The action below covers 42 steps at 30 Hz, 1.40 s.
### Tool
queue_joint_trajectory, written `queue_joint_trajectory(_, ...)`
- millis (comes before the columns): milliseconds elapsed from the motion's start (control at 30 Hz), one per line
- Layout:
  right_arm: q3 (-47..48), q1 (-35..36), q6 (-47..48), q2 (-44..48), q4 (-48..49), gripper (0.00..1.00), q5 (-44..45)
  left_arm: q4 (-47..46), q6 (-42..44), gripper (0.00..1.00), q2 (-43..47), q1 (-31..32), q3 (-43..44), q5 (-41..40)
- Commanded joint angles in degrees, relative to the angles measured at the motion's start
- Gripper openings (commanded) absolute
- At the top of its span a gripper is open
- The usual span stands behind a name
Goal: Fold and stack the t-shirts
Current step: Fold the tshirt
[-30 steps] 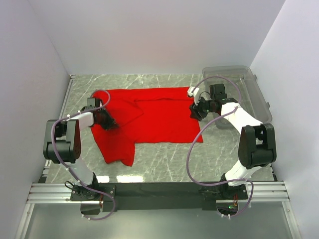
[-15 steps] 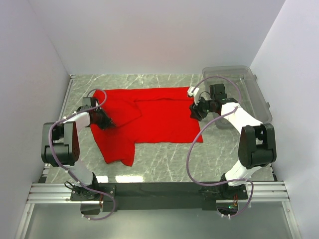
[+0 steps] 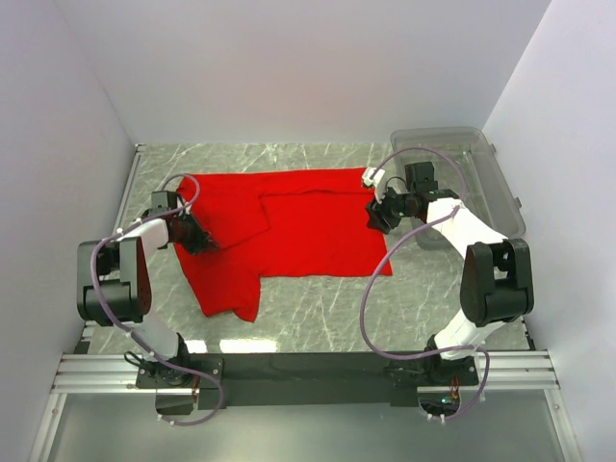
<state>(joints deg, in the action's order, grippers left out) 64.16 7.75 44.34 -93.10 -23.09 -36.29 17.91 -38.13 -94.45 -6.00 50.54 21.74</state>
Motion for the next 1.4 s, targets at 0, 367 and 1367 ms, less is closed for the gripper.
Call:
queue_joint_trajectory(0,-0.3,0.4,-0.7,2.4,1.9,0.55,-1.3,0.9,1.4,0.01,2.8,-1.2,0.1,0.4)
queue_joint_trajectory(367,-0.4,0.3,-0.2,2.6,1.6,0.55,-1.5,2.2,2.5,0.18,2.9,-1.6,2.0,0.7)
queue_joint_trajectory(1367,-12.7,4.6,41.6,10.5,-16.4,0.61,-0.2,18.1,-11.6,0.88,34.9,-10.4,-15.1,-12.4)
